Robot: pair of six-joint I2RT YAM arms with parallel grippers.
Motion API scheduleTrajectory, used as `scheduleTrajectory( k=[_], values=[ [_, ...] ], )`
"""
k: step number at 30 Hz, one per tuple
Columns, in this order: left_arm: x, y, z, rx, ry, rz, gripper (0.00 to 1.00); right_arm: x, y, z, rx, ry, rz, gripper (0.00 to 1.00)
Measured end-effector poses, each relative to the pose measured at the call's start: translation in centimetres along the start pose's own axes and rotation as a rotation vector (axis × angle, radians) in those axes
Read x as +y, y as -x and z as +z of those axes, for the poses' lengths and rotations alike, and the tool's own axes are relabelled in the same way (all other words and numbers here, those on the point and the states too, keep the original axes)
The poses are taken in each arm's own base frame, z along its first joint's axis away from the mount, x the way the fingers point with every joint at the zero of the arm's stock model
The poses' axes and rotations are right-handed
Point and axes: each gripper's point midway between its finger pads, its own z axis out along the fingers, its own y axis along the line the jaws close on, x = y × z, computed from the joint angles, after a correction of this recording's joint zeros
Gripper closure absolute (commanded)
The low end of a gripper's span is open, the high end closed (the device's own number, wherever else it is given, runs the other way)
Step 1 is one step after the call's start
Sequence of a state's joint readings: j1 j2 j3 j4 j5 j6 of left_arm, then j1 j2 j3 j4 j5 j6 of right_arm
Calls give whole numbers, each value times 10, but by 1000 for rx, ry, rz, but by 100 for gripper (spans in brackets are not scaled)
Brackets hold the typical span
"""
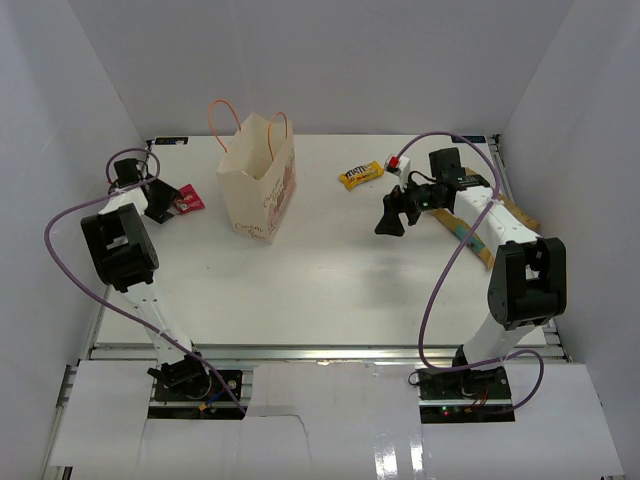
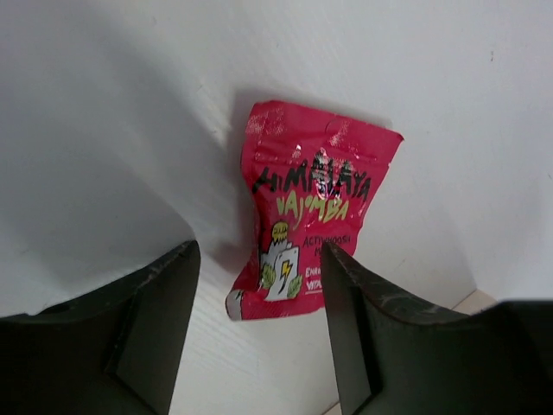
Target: Place the snacks into the paper bag
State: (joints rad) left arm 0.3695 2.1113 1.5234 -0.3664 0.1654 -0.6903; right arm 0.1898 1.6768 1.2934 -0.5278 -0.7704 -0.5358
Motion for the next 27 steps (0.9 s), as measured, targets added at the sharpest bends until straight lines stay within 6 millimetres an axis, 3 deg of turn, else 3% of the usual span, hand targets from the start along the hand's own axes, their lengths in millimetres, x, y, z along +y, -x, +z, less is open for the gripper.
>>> scheduleTrajectory(
  k=[7,11,15,18,23,27],
  values=[
    [0,0,11,15,-4,6,64,1,3,-8,18,6,-35,12],
    [-1,-1,11,17,-20,11,75,-2,5,-10,14,0,-45,13],
    [-1,-7,6,23,-53,7,96,0,4,-11,19,3,-38,13],
    [5,-17,-3,35,-61,-2,100,1,3,-11,21,9,-33,13],
    [0,-25,-38,17,-101,-14,100,4,4,-11,14,21,-33,13],
    [-28,-13,-100,-87,-210,-12,100,6,5,-12,7,28,-37,14]
  ],
)
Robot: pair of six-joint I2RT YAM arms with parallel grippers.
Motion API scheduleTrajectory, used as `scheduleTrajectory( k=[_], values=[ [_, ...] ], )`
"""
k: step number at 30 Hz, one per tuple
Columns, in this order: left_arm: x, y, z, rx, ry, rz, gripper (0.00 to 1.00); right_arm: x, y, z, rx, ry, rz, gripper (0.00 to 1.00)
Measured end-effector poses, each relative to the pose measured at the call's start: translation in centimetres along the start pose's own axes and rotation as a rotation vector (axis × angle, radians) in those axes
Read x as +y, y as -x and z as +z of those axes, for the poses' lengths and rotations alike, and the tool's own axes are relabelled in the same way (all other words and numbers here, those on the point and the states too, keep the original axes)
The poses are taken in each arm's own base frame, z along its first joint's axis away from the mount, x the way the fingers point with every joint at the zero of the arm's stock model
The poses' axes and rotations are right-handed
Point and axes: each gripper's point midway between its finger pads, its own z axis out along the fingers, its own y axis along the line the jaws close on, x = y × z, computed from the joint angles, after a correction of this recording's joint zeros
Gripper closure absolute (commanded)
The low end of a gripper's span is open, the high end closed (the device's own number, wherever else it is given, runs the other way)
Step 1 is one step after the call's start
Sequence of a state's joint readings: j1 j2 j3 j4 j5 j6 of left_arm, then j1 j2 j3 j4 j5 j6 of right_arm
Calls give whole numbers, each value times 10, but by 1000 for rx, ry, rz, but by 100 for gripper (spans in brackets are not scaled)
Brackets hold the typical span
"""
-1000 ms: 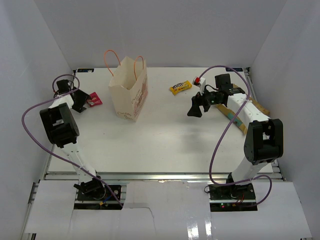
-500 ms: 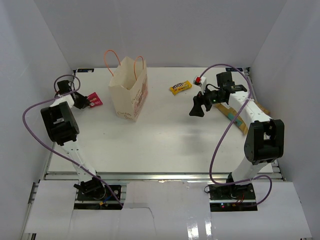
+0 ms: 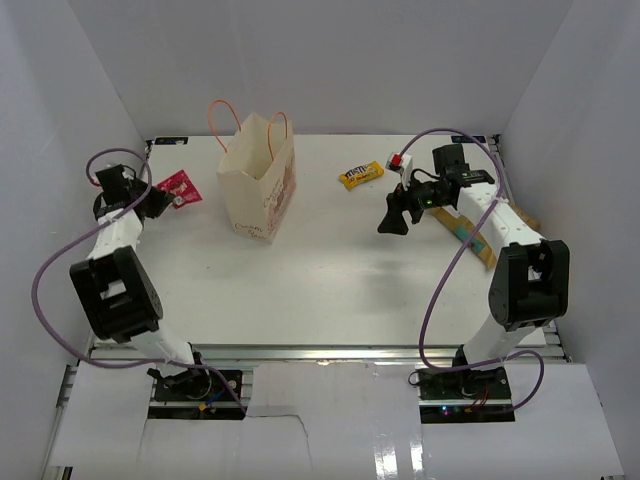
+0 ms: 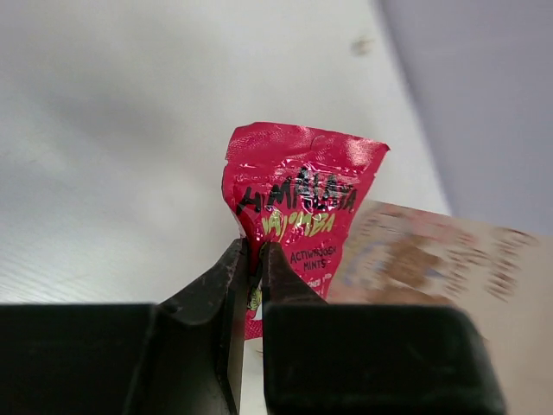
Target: Place the snacks into the paper bag
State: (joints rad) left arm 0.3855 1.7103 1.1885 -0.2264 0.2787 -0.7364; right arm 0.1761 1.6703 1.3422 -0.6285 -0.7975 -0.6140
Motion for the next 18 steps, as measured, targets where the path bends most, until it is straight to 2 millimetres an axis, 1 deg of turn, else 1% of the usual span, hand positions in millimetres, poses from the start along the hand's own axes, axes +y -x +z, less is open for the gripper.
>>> scheduleTrajectory(
  k=[2,5,7,9,11,13,15,16,18],
  values=[
    [-32,16,-37,-82,-96,11,100,2,1,0,-4,6,-1,14],
    [-92,42,-101,-220,-291,49,100,3,2,0,-11,15,-4,14],
    [-127,50,-145,-293,-420,87,100,4,2,0,-14,19,-4,14],
    [-154,52,-179,-331,-517,126,100,4,2,0,-16,22,-7,14],
    [-180,50,-204,-344,-600,166,100,4,3,0,-19,24,-10,14],
    [-204,44,-219,-335,-668,205,100,4,3,-1,-22,26,-12,14],
    [-228,32,-229,-315,-722,251,100,4,3,-1,-24,29,-13,14],
    [-242,23,-232,-301,-750,283,100,4,3,-1,-25,30,-14,14],
    [-266,6,-235,-277,-783,333,100,5,4,-1,-27,31,-15,14]
  ],
)
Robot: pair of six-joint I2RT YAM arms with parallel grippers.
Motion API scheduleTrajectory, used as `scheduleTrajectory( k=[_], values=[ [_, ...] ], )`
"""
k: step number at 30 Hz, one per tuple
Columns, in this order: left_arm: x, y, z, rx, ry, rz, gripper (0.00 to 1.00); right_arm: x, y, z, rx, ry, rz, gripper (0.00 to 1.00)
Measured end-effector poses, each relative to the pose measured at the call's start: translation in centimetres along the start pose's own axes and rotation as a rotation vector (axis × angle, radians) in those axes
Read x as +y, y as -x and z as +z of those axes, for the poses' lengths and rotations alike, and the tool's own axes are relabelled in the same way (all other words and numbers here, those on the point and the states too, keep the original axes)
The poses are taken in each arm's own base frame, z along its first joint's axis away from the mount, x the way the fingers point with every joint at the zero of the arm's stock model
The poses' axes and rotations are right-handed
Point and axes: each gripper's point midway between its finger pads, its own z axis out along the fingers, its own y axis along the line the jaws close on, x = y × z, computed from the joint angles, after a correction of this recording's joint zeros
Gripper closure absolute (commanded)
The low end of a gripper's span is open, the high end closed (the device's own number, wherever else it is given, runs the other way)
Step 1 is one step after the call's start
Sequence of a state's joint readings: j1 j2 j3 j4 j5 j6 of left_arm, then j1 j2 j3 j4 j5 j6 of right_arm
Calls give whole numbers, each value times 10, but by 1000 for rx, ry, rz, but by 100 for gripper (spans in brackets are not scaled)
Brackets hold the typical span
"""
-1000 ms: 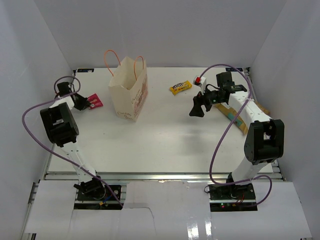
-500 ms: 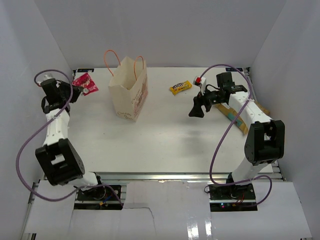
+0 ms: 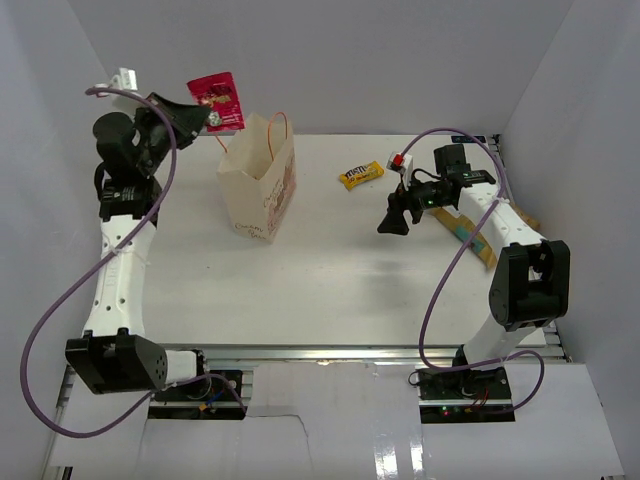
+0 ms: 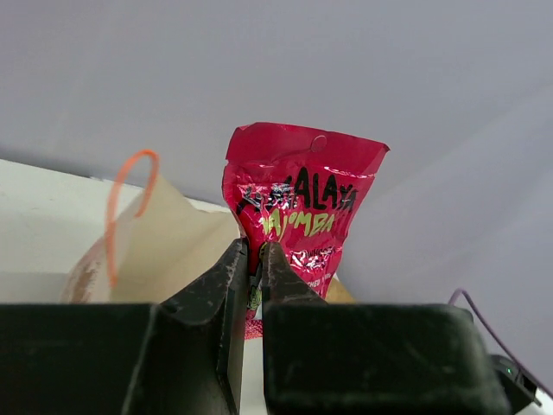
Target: Place the snacks into the paper bag
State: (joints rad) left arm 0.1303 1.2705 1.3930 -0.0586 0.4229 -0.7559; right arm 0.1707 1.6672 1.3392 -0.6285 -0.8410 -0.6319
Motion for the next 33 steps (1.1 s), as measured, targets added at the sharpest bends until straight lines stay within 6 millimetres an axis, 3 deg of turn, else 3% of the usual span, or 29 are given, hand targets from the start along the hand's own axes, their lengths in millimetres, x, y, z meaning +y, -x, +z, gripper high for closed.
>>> scheduleTrajectory(
  k=[3,5,14,16,17,19,20,23,28,33],
  values=[
    [-24,-23,22,55,-29,43,100,0,0,0,0,-1,0,14],
    [-24,-37,36,81,-4,68,100,0,0,0,0,-1,0,14],
    [30,-83,77,189,225,184,98,-1,-1,0,2,-4,-5,14],
    [33,-93,81,215,236,202,87,-1,-1,0,4,-6,-4,17],
    [33,-99,83,229,241,209,75,-2,-1,0,6,-10,-3,21],
    [32,-109,83,255,242,222,61,-9,-4,-1,25,-55,33,21],
    [32,-112,83,266,245,226,49,-15,-4,-1,34,-87,62,21],
    [27,-119,81,282,240,226,35,-46,2,1,59,-199,165,22],
    [20,-119,74,295,230,229,25,-123,36,20,15,-375,370,20],
    [-5,-92,47,245,195,257,19,-160,44,43,-63,-455,586,18]
  ],
)
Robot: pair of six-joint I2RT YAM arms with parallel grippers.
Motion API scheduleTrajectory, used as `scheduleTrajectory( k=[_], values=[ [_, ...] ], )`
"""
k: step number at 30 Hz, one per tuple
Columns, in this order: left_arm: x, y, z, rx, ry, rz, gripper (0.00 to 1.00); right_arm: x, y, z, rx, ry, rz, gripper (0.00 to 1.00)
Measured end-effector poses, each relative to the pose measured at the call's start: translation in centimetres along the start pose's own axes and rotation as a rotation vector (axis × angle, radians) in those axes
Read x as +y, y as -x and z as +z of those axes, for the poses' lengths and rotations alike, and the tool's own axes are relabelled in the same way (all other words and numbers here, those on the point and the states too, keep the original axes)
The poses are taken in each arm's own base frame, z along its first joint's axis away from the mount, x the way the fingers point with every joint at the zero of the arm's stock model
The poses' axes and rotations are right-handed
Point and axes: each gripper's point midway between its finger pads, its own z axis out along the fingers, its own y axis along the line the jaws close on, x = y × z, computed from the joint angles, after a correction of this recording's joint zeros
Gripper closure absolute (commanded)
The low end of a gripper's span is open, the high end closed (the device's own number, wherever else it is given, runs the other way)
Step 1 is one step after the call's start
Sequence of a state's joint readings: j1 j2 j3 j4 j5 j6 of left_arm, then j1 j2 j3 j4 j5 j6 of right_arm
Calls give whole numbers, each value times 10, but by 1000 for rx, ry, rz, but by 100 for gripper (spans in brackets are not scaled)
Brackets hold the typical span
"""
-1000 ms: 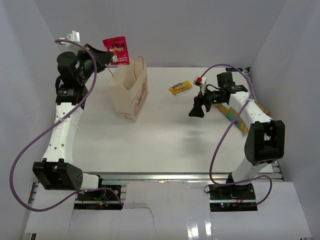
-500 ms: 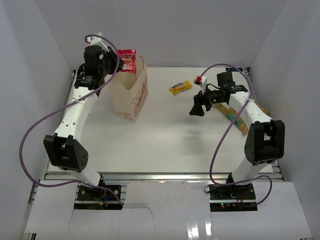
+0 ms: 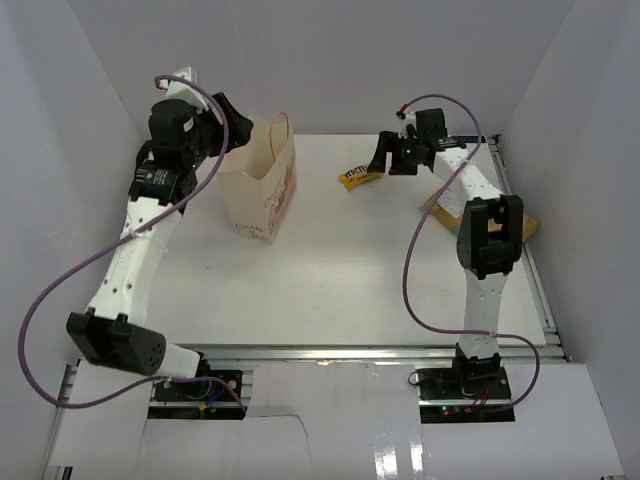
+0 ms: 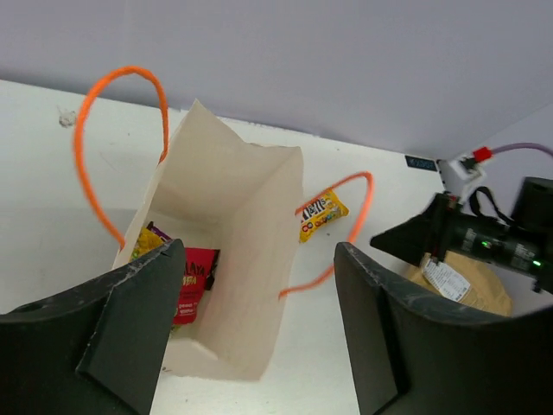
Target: Place the snacks into the paper bag
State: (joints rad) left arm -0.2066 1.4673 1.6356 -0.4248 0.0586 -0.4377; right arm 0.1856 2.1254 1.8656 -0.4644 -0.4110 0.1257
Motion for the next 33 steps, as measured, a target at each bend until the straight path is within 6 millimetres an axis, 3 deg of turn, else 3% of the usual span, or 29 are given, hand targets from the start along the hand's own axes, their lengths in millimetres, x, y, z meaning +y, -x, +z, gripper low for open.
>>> scheduleTrajectory(
  k=[3,7,11,17,20,25,33],
  values=[
    [-3,9,-48,-65,-2,6,15,-4,4,19,-17,-18,131,17],
    [6,3,-117,-147,22,-22,11,-7,-2,39,-19,-46,265,18],
    [22,-22,-150,-172,57,-87,11,-14,-1,57,-35,-78,341,20],
    [54,-92,-152,-59,137,-203,10,-29,-5,79,-56,-114,427,25],
    [62,-116,-148,-3,166,-254,10,-34,-11,90,-57,-117,467,26],
    [58,-121,-147,17,151,-300,10,-39,-17,103,-61,-113,521,30],
    [45,-128,-144,67,95,-359,11,-43,-5,118,-132,-87,570,39]
  ],
)
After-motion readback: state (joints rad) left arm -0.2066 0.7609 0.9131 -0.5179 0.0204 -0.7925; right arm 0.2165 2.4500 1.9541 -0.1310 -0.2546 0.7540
